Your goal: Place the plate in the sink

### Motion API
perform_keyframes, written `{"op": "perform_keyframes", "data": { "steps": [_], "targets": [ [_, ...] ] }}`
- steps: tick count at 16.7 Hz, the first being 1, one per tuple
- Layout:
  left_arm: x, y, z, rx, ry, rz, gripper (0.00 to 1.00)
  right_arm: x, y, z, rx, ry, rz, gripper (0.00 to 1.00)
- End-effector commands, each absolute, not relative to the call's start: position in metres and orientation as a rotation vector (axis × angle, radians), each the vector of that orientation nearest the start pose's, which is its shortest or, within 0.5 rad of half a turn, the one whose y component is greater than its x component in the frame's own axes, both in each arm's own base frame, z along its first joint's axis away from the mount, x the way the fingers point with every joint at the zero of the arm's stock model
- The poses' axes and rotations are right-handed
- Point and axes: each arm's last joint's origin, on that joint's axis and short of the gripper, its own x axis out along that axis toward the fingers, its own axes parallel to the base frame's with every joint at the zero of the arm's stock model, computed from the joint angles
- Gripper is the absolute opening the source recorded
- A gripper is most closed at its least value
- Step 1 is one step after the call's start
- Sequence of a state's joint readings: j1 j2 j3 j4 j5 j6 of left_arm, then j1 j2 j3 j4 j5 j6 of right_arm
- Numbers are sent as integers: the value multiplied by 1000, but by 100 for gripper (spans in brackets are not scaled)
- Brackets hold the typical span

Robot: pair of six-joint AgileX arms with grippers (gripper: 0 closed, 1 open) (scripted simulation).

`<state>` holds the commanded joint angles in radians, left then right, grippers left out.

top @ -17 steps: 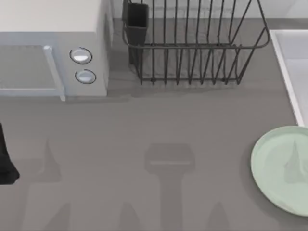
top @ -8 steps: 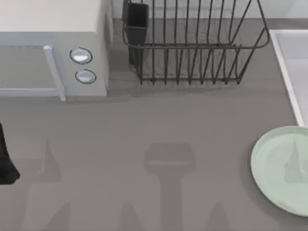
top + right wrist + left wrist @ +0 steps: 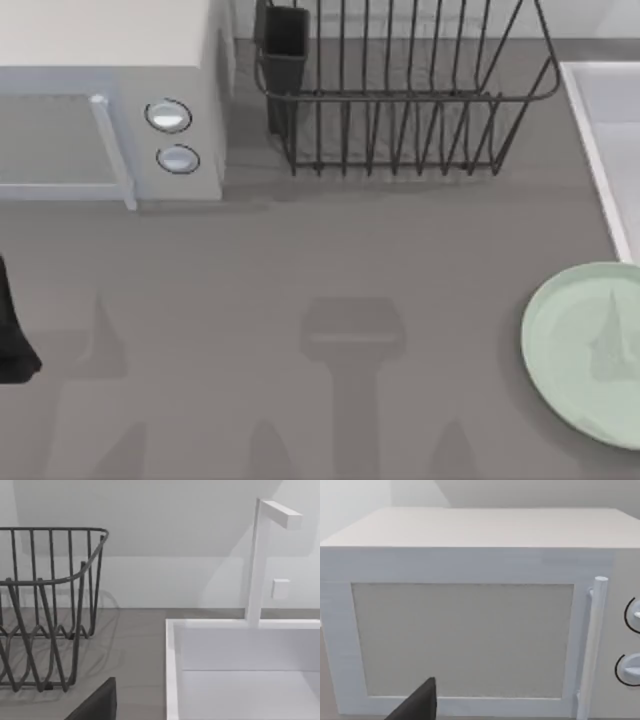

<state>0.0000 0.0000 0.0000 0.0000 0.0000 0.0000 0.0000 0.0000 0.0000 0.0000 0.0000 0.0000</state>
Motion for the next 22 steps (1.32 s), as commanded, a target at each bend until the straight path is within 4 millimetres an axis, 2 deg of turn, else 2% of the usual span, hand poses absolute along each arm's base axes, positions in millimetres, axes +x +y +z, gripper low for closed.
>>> {"op": "perform_keyframes", "data": {
  "steps": [4,7,10,13,16,19,22],
  "targets": [
    [106,-1,160,0,0,0,100,106,0,165,11,28,10,100],
    [106,-1,160,0,0,0,100,109,4,183,47,142,45,100],
    [106,-1,160,0,0,0,100,122,12,206,91,338,88,100],
    [106,-1,160,0,0,0,100,147,26,227,124,592,119,100],
    [106,-1,160,0,0,0,100,183,47,238,133,869,126,100],
    [106,-1,160,0,0,0,100,223,75,235,113,1136,103,100],
    [106,-1,160,0,0,0,100,255,104,220,73,1356,60,100]
  ]
}}
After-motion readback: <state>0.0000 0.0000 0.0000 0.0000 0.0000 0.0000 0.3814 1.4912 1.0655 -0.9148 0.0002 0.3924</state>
